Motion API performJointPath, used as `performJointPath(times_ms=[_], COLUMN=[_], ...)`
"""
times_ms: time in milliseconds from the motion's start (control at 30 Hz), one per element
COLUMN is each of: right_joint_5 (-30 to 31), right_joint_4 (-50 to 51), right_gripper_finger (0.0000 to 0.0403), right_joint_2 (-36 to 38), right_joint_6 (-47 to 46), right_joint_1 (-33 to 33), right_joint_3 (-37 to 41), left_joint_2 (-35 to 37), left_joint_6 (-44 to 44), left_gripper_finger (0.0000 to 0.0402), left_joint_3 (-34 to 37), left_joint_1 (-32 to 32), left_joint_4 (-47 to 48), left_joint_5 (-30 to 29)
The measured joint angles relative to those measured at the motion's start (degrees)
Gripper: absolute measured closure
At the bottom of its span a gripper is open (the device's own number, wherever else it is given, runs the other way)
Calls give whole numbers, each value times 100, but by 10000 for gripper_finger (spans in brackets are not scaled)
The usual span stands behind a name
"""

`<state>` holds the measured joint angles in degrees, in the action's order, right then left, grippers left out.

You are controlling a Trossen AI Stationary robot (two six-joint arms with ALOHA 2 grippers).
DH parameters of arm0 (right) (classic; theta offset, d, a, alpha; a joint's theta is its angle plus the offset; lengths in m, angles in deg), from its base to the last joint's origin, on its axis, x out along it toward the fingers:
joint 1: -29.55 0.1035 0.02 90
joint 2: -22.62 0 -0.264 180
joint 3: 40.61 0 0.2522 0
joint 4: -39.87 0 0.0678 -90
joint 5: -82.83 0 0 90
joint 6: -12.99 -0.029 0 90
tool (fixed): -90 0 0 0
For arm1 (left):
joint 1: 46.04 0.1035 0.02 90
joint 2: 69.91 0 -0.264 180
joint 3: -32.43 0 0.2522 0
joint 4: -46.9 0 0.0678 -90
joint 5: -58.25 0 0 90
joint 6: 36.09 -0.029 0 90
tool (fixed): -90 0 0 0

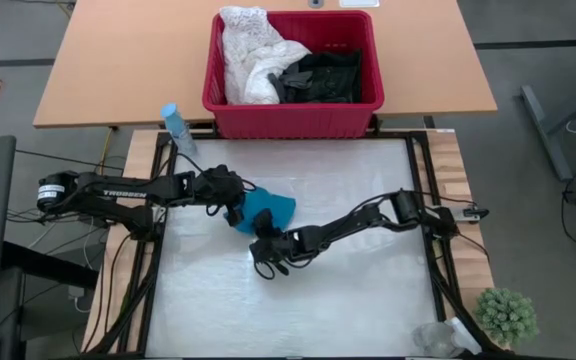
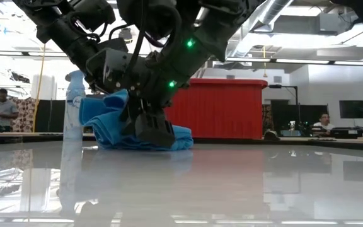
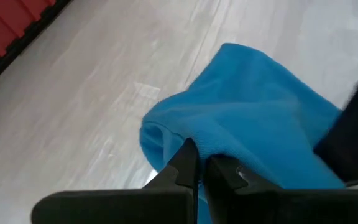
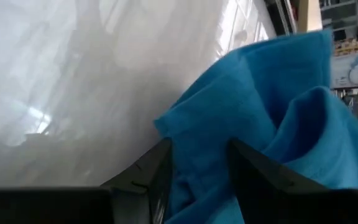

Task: Fold laundry
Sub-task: Fold the blue shorts

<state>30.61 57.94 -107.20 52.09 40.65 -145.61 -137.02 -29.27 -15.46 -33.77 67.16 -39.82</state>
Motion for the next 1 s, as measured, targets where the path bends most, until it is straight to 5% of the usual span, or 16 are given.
performJointPath(times_ms=[167,467,567,867,1000], right_joint_5=[-255,-30,-2,-333,84], right_joint_4=[-41,178,134,224,349], right_gripper_finger=[239,372,388,220,148], right_joint_2=[0,0,24,20,13], right_joint_6=[-3,-2,-139,-422,-750], right_joint_1=[-44,-16,36,246,138], right_joint_3=[0,0,0,0,1], left_joint_2=[0,0,0,0,0], left_joint_6=[45,167,134,361,946], left_gripper_finger=[401,401,401,391,369], left_joint_3=[0,0,0,0,0], left_joint_1=[0,0,0,0,0], left_joint_4=[0,2,2,4,7], left_joint_5=[12,14,14,-77,-208])
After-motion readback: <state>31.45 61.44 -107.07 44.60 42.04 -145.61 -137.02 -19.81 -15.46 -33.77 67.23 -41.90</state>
